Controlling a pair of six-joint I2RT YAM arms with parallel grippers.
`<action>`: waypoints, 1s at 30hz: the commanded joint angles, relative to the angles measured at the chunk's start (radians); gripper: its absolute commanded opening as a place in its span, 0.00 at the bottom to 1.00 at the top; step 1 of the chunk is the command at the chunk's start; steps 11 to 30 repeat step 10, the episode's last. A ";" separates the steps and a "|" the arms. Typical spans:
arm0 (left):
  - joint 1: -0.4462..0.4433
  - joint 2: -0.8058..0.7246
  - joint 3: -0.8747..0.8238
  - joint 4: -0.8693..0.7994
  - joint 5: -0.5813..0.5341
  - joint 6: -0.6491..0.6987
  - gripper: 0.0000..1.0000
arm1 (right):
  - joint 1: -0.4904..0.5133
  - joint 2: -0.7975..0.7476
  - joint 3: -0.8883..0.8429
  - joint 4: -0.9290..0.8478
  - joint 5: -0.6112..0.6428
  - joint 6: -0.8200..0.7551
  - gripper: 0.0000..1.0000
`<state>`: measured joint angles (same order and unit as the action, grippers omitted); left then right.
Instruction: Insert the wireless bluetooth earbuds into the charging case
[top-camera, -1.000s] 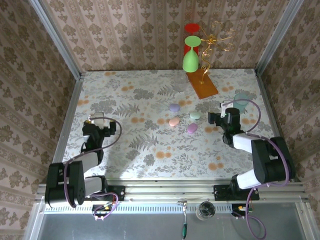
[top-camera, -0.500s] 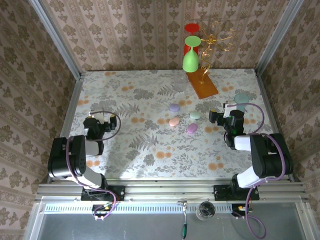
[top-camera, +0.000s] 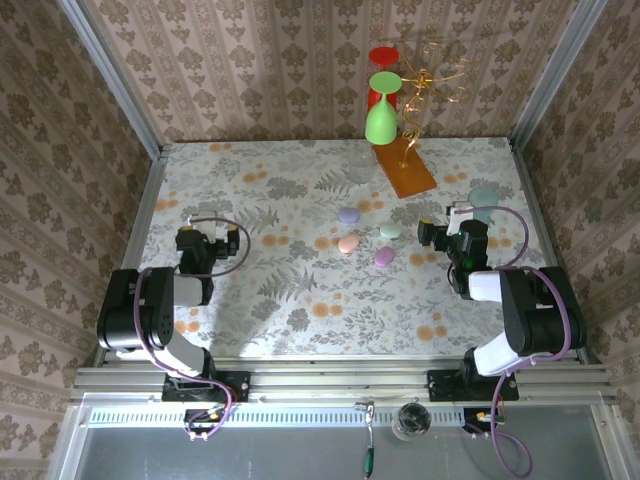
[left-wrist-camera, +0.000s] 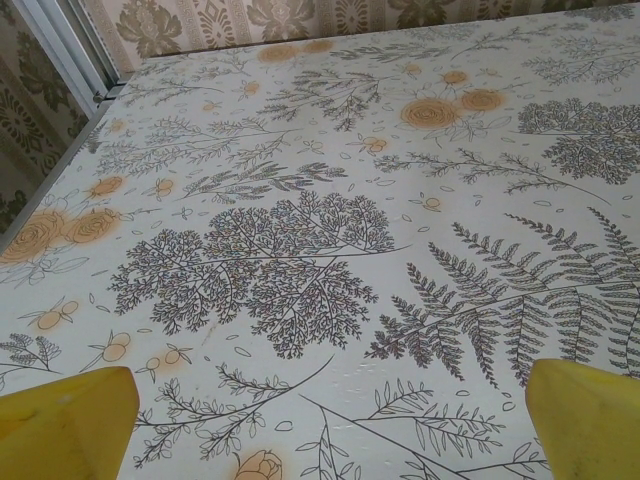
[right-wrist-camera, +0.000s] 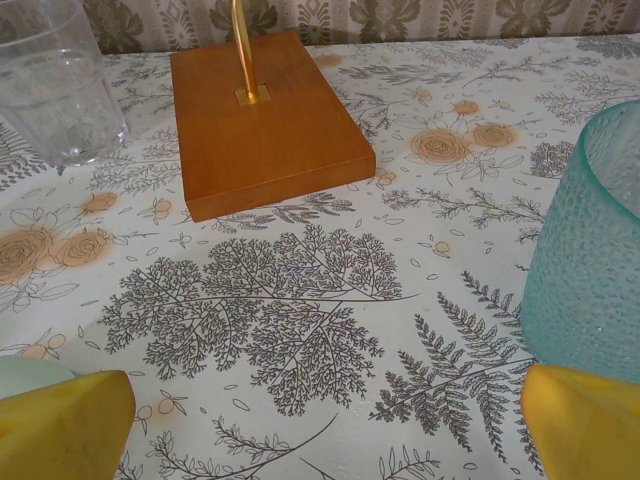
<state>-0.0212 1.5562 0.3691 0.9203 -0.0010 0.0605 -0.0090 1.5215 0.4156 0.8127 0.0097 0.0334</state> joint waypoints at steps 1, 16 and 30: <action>-0.008 0.002 0.023 -0.003 -0.012 0.020 1.00 | 0.007 0.012 -0.004 0.034 0.003 0.004 1.00; 0.001 0.001 0.025 -0.008 0.004 0.015 1.00 | 0.007 0.010 -0.005 0.035 0.004 0.005 1.00; 0.001 0.001 0.025 -0.008 0.004 0.015 1.00 | 0.007 0.010 -0.005 0.035 0.004 0.005 1.00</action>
